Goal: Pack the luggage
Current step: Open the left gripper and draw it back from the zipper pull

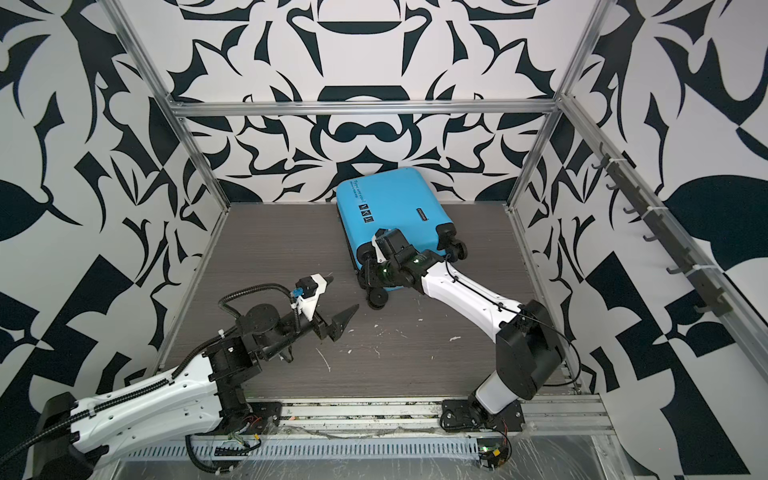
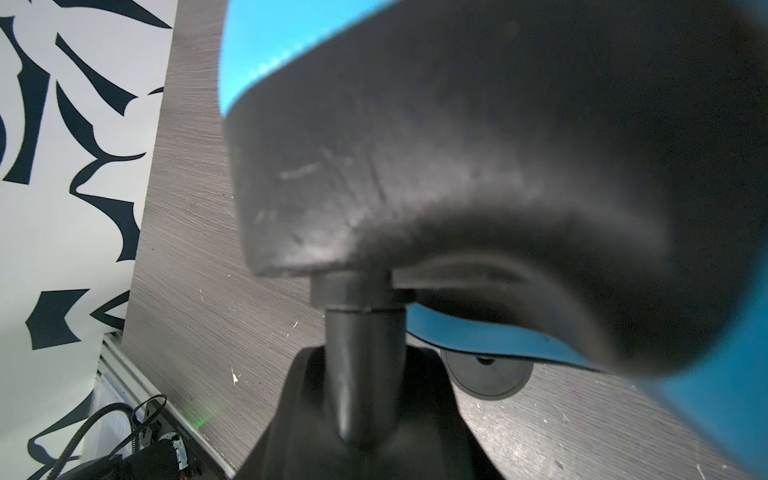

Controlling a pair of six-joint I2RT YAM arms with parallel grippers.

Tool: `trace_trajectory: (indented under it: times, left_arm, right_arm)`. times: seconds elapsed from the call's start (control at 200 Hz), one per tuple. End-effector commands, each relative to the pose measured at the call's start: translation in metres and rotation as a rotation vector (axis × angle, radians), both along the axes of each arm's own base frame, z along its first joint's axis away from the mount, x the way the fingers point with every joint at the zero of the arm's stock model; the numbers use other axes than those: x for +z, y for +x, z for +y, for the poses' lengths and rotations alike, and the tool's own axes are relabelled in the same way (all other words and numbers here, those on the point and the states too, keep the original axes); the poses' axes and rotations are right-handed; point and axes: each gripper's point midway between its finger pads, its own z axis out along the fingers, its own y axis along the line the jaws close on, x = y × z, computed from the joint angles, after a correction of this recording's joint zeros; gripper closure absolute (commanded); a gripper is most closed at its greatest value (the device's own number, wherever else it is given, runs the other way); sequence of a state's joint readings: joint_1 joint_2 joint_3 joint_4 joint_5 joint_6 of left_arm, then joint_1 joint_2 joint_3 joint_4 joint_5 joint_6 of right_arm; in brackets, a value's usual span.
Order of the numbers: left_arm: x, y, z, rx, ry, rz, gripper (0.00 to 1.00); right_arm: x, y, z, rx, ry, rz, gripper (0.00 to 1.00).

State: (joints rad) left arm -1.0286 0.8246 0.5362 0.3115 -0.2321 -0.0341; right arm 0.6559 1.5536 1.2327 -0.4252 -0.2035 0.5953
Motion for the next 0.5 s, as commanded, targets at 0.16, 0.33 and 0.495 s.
trace_trajectory:
  times: [0.16, 0.33, 0.495]
  left_arm:
    - [0.009, 0.012, 0.012, 0.093, -0.001, -0.109, 0.00]
    - [-0.031, 0.028, 0.005, 0.104, 0.056, -0.054, 0.02]
    - [-0.061, 0.052, 0.004, 0.139, 0.040, 0.070, 0.19]
  right_arm:
    - [0.048, 0.007, 0.000, 0.011, 0.070, -0.140, 1.00]
    - [0.049, 0.005, 0.002, 0.026, 0.074, -0.142, 1.00]
    - [0.047, 0.003, 0.001, 0.034, 0.072, -0.141, 1.00]
